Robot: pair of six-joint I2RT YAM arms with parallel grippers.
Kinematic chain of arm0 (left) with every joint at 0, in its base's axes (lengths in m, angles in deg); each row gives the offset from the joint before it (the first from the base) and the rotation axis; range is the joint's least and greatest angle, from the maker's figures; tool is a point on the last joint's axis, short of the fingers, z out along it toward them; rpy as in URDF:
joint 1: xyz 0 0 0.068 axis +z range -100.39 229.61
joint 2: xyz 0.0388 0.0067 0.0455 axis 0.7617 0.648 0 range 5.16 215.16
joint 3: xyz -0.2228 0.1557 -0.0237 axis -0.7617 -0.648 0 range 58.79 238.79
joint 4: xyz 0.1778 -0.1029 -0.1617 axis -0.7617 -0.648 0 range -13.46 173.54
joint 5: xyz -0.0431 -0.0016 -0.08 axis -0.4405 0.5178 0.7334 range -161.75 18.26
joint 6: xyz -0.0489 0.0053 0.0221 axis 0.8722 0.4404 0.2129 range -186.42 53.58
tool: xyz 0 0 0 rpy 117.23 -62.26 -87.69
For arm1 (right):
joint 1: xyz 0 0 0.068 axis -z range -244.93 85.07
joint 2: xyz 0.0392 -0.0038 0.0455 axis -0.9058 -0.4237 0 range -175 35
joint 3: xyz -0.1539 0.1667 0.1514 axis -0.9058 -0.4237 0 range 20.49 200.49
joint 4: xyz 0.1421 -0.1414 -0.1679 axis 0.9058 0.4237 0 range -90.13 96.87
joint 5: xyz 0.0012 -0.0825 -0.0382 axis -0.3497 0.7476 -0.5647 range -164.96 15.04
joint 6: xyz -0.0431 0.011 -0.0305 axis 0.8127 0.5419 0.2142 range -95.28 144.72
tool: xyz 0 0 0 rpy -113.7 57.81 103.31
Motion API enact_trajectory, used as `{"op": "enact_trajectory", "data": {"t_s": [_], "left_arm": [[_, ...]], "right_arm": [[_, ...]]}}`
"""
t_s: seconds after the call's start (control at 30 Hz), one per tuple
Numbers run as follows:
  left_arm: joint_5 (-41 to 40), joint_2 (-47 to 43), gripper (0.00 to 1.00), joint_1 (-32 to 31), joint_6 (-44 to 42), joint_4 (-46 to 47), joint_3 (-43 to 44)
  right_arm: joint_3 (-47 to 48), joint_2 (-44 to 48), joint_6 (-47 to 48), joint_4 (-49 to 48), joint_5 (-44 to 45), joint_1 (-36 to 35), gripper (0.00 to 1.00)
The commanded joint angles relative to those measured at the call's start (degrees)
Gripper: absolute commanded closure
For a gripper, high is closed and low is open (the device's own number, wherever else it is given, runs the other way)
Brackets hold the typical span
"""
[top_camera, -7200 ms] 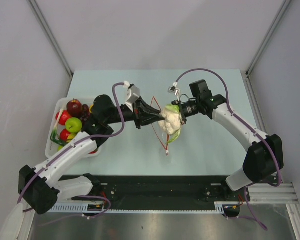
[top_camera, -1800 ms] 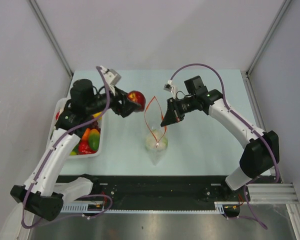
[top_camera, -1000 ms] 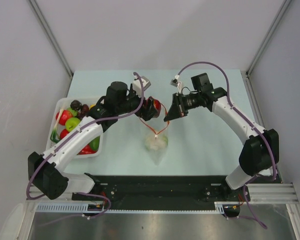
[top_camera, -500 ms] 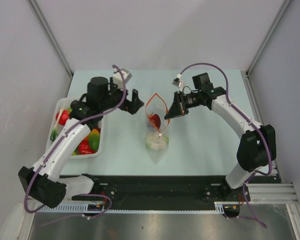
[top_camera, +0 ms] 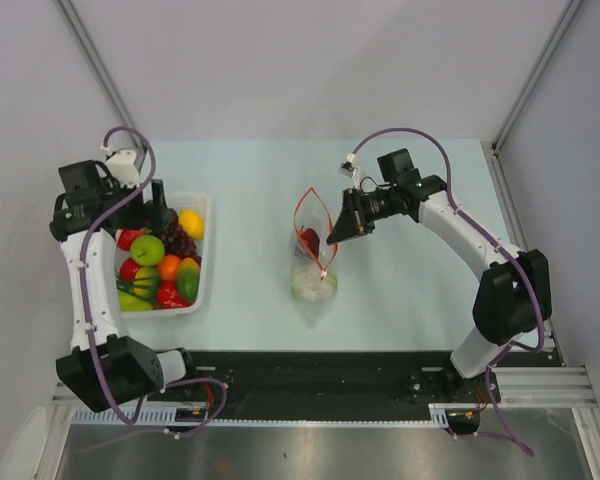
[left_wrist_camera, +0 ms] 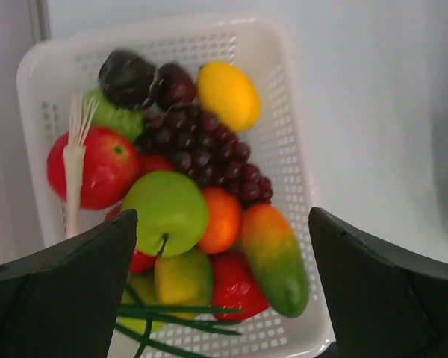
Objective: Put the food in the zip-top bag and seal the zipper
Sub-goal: Pick up the fake fruit from the bin.
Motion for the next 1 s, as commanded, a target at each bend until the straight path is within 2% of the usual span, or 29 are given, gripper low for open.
{"op": "enact_trajectory", "data": {"t_s": [0.0,0.17,0.47,0.63,0.77,0.97], "left_arm": [[1.0,3.19,0.01,6.62,-9.63,-6.85,2.64],[-1.45,6.7,0.03,7.43,-14.57,-9.15,2.12],[-17.89,7.23,0.0,1.72,-8.87,0.43,-7.46],[-19.3,8.99,0.0,1.01,-6.58,5.61,-9.66],[-24.56,10.92,0.0,0.57,-4.47,8.95,-10.54],[-24.31,12.51,0.0,-0.31,-3.94,9.58,-11.78]], "right_arm": [[0.02,2.48,1.81,0.94,1.29,-0.51,1.0],[0.02,2.22,2.68,1.64,1.73,-0.77,1.0],[0.28,1.86,2.86,1.9,2.26,-1.39,1.0],[0.2,1.95,2.78,2.08,2.43,-1.56,1.0],[0.02,2.3,2.95,2.17,2.52,-1.56,1.0],[0.02,2.13,2.95,2.26,2.43,-1.65,1.0]]}}
